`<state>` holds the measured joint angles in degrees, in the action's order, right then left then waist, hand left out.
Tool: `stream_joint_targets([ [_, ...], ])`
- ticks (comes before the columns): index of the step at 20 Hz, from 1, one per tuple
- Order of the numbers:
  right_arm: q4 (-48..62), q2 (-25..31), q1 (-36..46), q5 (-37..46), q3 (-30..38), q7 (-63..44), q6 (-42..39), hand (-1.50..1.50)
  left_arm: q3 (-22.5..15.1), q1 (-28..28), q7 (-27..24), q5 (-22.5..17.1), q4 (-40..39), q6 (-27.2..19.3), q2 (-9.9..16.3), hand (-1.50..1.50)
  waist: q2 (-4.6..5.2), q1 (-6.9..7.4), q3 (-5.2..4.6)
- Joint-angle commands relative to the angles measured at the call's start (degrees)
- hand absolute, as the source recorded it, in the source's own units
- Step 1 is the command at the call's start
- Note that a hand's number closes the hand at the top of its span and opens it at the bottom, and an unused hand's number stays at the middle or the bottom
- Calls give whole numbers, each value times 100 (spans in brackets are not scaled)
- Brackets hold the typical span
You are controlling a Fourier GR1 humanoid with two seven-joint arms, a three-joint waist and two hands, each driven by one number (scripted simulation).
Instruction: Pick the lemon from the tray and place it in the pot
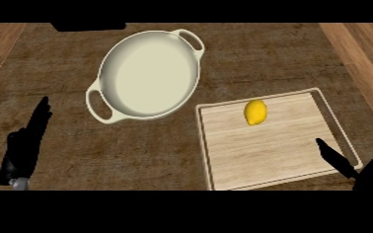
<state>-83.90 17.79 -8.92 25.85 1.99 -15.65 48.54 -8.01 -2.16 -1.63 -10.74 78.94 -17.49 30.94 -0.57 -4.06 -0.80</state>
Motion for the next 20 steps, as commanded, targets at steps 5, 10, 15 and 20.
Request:
stream_joint_targets([
  [5,-651,-585,-358,2010,-375,-2342,-178,-150,-64,238,328,-27,423,54,24,0,74,404,6],
  [10,-971,-649,323,2681,-574,-3999,-1868,-150,-209,299,411,108,405,116,44,0,100,541,18],
  [15,-1003,-782,1032,2516,-736,-5578,-3684,-150,-181,263,487,32,500,178,54,0,77,670,33],
  [20,-970,-1022,2066,1993,-607,-6631,-5043,-150,-209,404,650,93,539,116,3,0,70,598,54],
])
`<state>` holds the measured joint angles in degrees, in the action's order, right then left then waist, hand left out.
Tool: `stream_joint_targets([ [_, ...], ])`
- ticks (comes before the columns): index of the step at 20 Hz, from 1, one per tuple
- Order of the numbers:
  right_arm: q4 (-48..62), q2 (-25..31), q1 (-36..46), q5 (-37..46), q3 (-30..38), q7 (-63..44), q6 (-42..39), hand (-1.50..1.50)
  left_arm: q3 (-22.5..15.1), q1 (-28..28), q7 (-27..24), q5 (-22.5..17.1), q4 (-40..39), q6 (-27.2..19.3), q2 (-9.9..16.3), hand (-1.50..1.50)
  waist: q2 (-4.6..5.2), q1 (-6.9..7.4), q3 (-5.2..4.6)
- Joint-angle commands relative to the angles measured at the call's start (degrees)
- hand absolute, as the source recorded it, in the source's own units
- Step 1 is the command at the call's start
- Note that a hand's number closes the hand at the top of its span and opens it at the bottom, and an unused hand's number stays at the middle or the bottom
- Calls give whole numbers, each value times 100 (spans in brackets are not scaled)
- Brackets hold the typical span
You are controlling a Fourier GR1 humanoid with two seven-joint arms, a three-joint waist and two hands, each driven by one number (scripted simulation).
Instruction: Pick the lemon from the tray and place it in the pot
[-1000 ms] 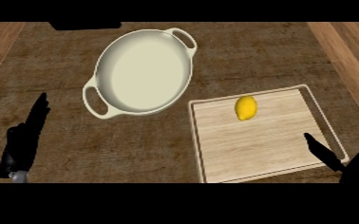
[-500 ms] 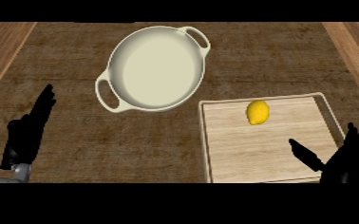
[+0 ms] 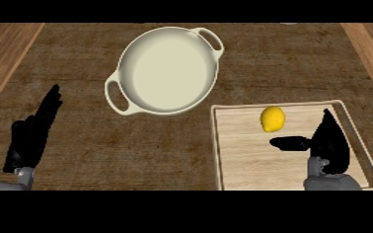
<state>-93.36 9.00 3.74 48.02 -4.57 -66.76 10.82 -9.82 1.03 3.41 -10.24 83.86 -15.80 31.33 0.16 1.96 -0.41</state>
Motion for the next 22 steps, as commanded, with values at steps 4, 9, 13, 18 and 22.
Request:
stream_joint_targets([
  [4,248,-443,1191,-307,287,-1837,-1605,-150,121,-51,46,-48,57,31,13,0,-24,-66,23],
  [9,822,-637,1771,-238,645,-1845,-1946,-150,-20,-45,26,151,94,-171,-211,0,-15,-98,27],
  [13,1352,-702,2141,-113,930,-1845,-2132,-150,149,-81,128,-48,106,145,6,0,-10,-87,29],
  [18,1941,-758,2531,-8,1253,-1846,-2227,-150,147,18,287,104,201,-61,-85,0,-7,-130,37],
  [22,2393,-849,2589,7,1519,-1575,-2105,-150,368,-13,291,11,247,160,141,0,-8,-119,40],
])
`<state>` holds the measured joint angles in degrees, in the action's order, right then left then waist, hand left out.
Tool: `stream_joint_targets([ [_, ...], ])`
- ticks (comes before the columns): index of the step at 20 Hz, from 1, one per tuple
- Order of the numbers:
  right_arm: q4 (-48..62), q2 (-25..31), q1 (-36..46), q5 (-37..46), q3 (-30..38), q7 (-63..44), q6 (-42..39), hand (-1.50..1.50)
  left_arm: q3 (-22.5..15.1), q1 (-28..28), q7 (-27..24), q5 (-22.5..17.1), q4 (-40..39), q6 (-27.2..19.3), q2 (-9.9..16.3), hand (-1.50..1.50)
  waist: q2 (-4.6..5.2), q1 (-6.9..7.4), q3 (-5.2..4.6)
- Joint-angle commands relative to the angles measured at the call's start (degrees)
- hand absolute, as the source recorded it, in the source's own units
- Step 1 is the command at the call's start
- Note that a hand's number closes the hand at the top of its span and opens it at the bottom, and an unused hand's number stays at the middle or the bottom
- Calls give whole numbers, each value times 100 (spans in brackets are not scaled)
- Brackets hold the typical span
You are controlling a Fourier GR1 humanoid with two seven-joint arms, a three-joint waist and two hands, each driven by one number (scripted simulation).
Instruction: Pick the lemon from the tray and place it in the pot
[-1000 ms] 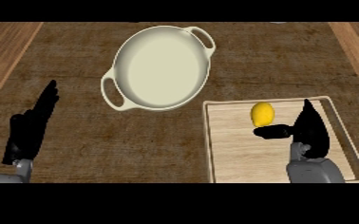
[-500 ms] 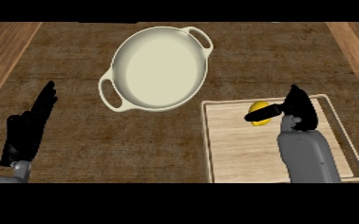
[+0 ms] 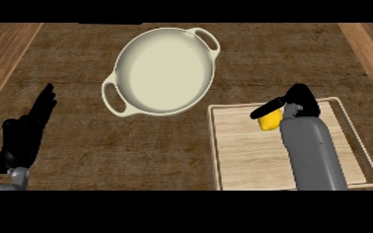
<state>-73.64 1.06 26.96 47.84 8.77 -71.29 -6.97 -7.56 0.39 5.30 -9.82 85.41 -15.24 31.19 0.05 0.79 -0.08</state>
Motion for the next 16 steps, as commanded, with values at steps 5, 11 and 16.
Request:
stream_joint_targets([
  [5,501,-103,178,78,176,-1101,-243,-150,102,57,31,97,-170,61,-37,0,-3,-74,3],
  [11,892,-105,270,229,366,-994,-229,-150,146,-267,-3,100,216,47,-120,0,-7,-21,7],
  [16,1087,-105,331,212,335,-911,63,-150,360,-398,-225,34,172,323,-26,0,-12,-15,7],
])
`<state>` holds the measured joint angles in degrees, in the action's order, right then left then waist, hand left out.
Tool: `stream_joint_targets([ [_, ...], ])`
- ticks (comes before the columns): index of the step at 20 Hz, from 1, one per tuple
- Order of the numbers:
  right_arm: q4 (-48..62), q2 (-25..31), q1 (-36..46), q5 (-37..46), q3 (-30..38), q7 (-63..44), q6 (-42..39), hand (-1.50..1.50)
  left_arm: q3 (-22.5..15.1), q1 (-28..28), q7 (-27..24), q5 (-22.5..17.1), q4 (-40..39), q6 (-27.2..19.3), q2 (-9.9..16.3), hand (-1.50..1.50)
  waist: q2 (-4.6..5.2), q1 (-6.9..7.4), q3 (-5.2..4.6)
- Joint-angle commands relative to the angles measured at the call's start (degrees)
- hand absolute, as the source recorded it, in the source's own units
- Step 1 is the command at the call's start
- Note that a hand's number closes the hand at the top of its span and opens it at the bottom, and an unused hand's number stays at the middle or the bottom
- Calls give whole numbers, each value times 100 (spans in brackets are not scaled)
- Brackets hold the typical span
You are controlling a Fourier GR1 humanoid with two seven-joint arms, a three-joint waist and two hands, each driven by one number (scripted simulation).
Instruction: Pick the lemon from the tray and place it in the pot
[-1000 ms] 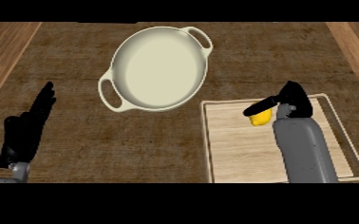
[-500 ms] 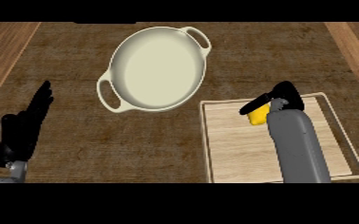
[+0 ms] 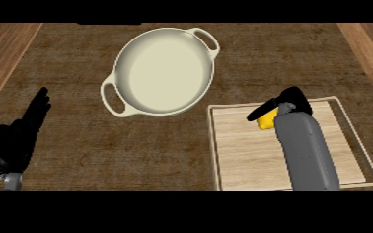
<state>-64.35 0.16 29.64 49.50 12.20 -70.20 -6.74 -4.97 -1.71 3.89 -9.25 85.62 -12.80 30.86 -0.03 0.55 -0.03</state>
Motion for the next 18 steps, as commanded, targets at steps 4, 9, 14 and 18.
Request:
stream_joint_targets([
  [4,424,-15,71,-289,-236,-815,-8,150,134,68,160,101,66,49,-58,0,3,-4,3],
  [9,257,-9,168,-126,-373,-767,-238,150,-83,2,636,322,543,-130,-254,0,-16,-21,5],
  [14,499,6,313,34,-139,-543,-88,150,46,1,345,412,181,-35,-369,0,3,-15,3],
  [18,898,-11,1434,-518,-2127,134,302,150,-361,543,277,416,199,308,-408,0,156,983,11],
])
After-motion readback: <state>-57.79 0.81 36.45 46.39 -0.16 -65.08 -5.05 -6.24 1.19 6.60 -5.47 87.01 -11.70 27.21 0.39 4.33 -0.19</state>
